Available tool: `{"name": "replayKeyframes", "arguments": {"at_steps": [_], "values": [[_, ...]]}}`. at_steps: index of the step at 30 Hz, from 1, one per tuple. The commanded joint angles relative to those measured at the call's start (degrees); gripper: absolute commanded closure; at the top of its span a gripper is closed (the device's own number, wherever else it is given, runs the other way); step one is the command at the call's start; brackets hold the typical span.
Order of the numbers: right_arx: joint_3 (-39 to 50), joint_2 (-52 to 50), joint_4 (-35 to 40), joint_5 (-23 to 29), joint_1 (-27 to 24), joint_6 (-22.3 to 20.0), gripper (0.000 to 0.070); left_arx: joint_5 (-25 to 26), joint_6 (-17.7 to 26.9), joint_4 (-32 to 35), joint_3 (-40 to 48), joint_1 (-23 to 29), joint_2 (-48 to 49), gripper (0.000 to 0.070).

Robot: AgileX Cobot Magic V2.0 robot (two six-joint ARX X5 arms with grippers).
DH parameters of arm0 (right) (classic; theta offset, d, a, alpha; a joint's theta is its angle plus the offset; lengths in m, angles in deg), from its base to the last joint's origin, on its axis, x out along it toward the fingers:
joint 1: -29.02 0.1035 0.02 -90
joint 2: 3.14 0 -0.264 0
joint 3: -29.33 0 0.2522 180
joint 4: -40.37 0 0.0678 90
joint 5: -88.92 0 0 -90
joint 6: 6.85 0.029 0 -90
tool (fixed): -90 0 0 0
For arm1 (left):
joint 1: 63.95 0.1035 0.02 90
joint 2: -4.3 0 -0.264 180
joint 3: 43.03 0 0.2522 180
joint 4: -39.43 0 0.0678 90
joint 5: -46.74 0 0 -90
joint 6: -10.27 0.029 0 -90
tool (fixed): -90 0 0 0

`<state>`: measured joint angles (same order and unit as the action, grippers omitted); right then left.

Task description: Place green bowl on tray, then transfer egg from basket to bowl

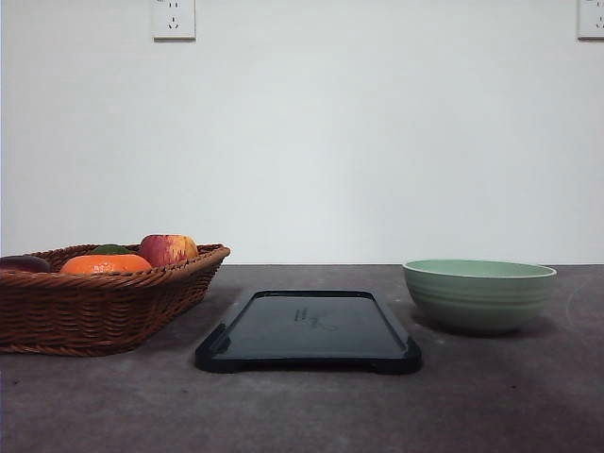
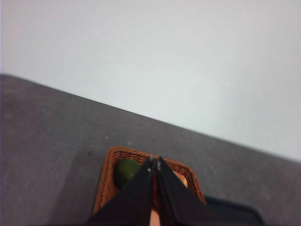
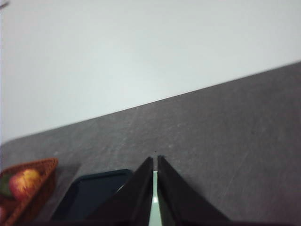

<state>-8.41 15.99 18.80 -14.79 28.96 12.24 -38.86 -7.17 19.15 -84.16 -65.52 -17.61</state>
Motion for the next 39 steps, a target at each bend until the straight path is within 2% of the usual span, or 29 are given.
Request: {"name": "replayKeyframes", "arguments": {"at_steps": [1, 8, 12, 19, 24, 27, 29, 30, 32, 33, 36, 39], "values": [[-2.3, 2.49, -0.35, -1.31, 0.04, -5.33, 0.0694, 0.46, 3.92, -0.85, -3.32, -0.15, -2.49, 0.0698], [-10.29, 12.73, -3.79, -6.37, 0.58, -14.19, 0.0694, 9.26, 6.01, -6.97, -12.67, -1.72, -12.47, 0.0699], [-13.36, 18.05, -7.04, -6.47, 2.27, -19.21, 0.0694, 11.53, 8.6, -11.25, -16.09, -3.48, -17.45, 0.0699], [-15.46, 24.41, -12.5, -6.78, 8.18, -30.76, 0.0694, 12.63, 18.72, -19.42, -18.82, -7.44, -24.19, 0.0699], [-15.46, 26.88, -16.18, -1.55, 13.04, -36.17, 0.0692, 12.59, 28.3, -25.5, -19.19, -11.15, -27.27, 0.0699], [-15.46, 27.26, -17.82, 1.93, 14.95, -37.93, 0.065, 12.59, 33.21, -26.72, -19.19, -12.49, -27.7, 0.0687], [-15.46, 27.22, -17.99, 3.38, 15.44, -38.01, 0.0535, 12.59, 33.96, -26.11, -19.19, -12.76, -27.69, 0.0567], [-15.46, 27.2, -17.99, 3.69, 15.55, -37.99, 0.0468, 12.59, 33.91, -25.55, -19.19, -12.76, -27.68, 0.048], [-15.46, 27.19, -18.0, 3.69, 15.56, -37.74, 0.0384, 12.57, 33.93, -24.81, -19.19, -12.76, -27.67, 0.0357], [-15.46, 27.19, -18.01, 3.69, 15.56, -37.52, 0.0366, 12.57, 33.93, -24.54, -19.19, -12.76, -27.67, 0.0334], [-15.46, 27.19, -18.01, 3.71, 15.56, -37.01, 0.0356, 12.57, 33.9, -24.27, -19.19, -12.76, -27.67, 0.0332], [-15.46, 27.19, -17.99, 3.98, 15.56, -33.54, 0.0356, 12.57, 33.78, -24.22, -19.19, -12.76, -27.67, 0.0332]]}}
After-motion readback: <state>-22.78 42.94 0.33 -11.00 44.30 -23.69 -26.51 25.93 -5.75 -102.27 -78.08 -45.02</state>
